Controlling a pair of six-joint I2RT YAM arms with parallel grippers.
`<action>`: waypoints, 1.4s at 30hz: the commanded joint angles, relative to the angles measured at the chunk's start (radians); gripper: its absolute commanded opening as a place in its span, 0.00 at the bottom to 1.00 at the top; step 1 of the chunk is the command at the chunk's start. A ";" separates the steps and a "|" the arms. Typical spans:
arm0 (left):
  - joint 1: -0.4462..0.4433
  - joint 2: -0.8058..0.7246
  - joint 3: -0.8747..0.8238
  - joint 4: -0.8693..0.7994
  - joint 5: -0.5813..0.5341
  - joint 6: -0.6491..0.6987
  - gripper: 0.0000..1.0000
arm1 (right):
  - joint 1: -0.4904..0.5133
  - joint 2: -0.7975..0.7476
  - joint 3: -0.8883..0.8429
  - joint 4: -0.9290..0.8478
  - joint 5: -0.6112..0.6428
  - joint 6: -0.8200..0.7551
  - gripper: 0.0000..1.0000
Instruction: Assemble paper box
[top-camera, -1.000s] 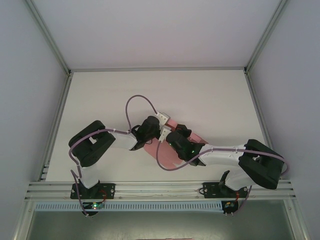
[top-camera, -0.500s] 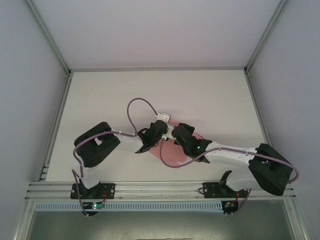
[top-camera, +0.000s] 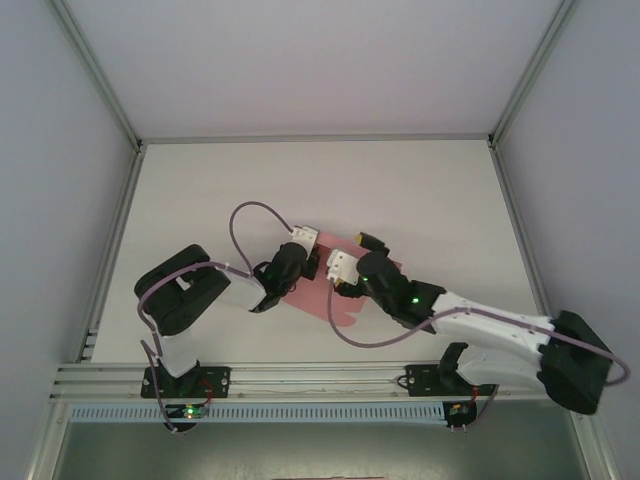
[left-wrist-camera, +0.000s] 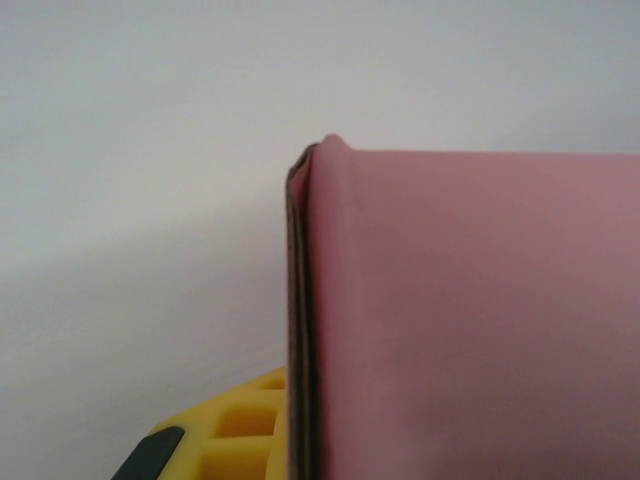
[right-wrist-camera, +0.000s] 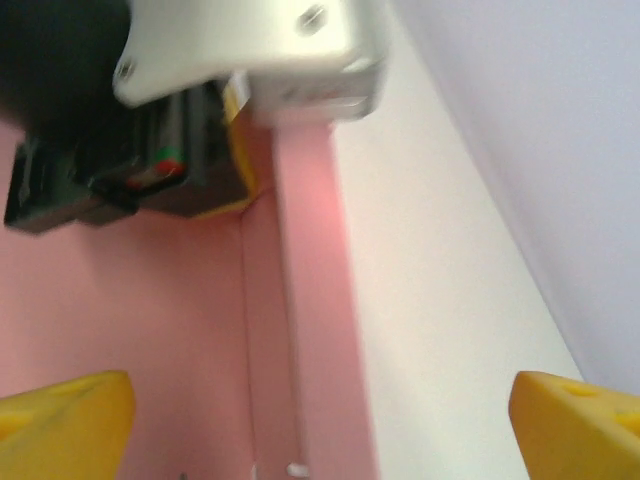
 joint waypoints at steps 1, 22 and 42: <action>-0.003 -0.099 -0.065 0.096 0.061 0.063 0.00 | 0.004 -0.195 0.009 0.009 -0.118 0.104 0.98; -0.005 -0.379 -0.139 -0.074 0.246 0.043 0.00 | -0.043 -0.272 0.198 -0.426 0.006 0.435 0.98; -0.002 -0.479 -0.146 -0.166 0.134 0.003 0.00 | -0.072 -0.297 0.139 -0.511 -0.125 0.463 0.98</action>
